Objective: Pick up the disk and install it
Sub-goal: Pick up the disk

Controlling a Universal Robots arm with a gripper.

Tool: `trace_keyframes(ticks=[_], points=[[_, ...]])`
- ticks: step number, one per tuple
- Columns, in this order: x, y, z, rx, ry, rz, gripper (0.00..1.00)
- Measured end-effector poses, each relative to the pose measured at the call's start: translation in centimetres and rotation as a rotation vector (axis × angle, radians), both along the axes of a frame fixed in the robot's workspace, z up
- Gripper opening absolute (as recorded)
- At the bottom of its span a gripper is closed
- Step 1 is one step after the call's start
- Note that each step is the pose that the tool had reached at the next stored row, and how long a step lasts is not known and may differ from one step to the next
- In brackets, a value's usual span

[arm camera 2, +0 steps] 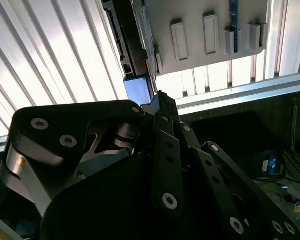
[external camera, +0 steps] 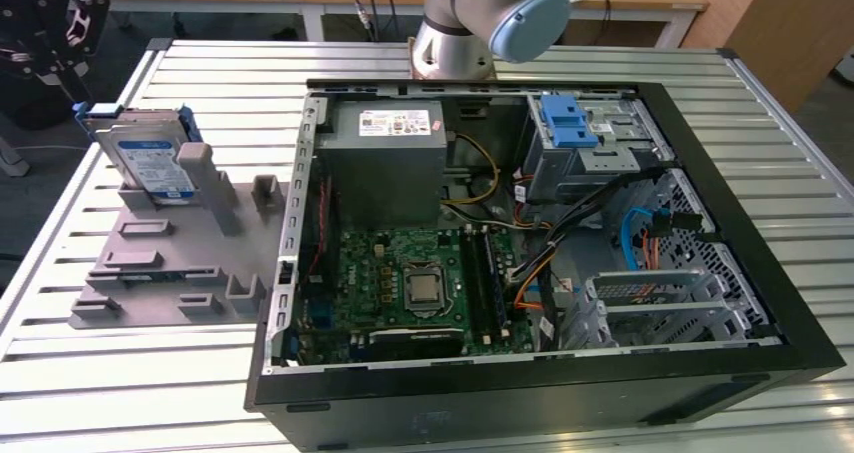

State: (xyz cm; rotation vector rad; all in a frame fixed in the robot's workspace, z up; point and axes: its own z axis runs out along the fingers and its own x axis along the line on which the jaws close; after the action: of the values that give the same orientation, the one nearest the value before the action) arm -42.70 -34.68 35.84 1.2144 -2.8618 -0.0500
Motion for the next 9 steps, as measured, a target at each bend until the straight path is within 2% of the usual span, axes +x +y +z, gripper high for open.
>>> trace_keyframes(ticks=[9], points=[[-0.01,0.0,0.0,0.0,0.0001,0.06,0.11]])
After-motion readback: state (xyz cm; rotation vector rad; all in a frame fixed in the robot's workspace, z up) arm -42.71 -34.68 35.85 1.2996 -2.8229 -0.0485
